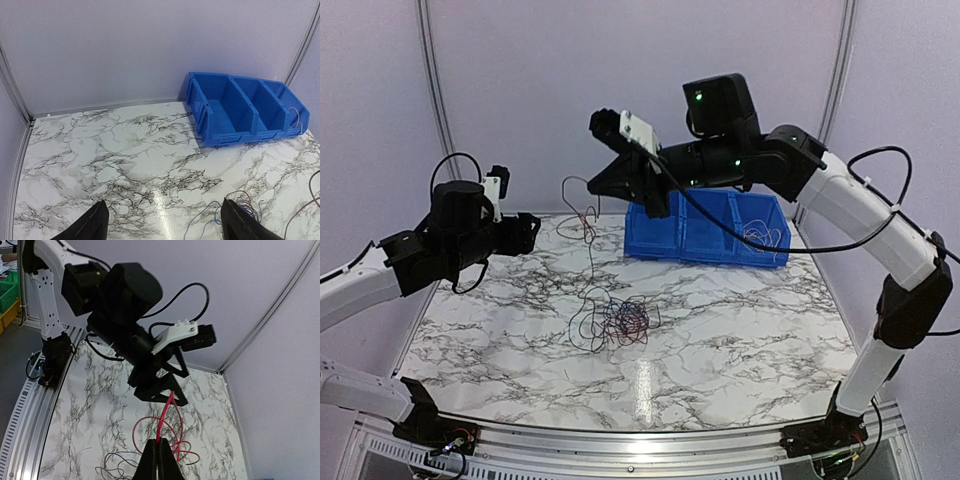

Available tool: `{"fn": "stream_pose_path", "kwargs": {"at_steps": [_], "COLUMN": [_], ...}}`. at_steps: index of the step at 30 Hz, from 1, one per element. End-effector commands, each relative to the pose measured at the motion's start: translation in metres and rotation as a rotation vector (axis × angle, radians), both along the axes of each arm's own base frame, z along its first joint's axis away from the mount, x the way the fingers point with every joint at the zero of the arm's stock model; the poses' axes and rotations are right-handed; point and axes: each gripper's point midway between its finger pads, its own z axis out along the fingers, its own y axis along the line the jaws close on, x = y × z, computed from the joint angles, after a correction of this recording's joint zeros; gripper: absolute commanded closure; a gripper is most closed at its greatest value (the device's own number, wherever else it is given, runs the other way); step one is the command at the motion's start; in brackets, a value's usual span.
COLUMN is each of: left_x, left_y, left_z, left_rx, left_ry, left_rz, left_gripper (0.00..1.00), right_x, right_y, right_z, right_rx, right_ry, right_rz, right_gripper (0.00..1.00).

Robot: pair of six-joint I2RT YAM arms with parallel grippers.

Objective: Untangle the cables

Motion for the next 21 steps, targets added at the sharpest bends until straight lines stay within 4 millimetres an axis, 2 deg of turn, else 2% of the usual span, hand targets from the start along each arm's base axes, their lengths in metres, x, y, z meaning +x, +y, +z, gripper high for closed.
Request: {"fn": "stream_pose_path", "kwargs": {"at_steps": [1, 3, 5, 8, 10, 15, 21], "left_x": [-0.020, -0.029, -0.041, -0.060, -0.070, -0.084, -0.076], "left_y": [0.007, 0.010, 0.006, -0.008, -0.017, -0.047, -0.085], "left_z": [0.011, 0.015, 0.024, 0.031, 0.032, 0.027, 0.008], "left_rx": [-0.154, -0.206, -0.265, -0.332, -0.356, -0.397, -0.357], "left_ry": [-0.023, -0.047, -0.079, -0.118, -0.130, -0.113, -0.060], "left_rz": [-0.011, -0.028, -0.090, -0.211, -0.273, -0.425, -0.491], "left_gripper": [0.20, 0.21, 0.22, 0.22, 0.23, 0.25, 0.30], "right_x": [0.003, 0.013, 0.026, 0.042, 0.047, 0.054, 0.053], "right_y": [-0.010, -0.006, -0.003, -0.003, -0.004, -0.003, -0.002], "right_z": [0.033, 0.010, -0.021, -0.064, -0.082, -0.098, -0.095], "right_rx": [0.046, 0.009, -0.031, -0.086, -0.104, -0.113, -0.088], "right_ry": [-0.046, -0.024, 0.010, 0.067, 0.111, 0.145, 0.191], "right_rz": [-0.030, -0.047, -0.072, -0.111, -0.120, -0.135, -0.125], "right_gripper": [1.00, 1.00, 1.00, 1.00, 1.00, 1.00, 1.00]}}
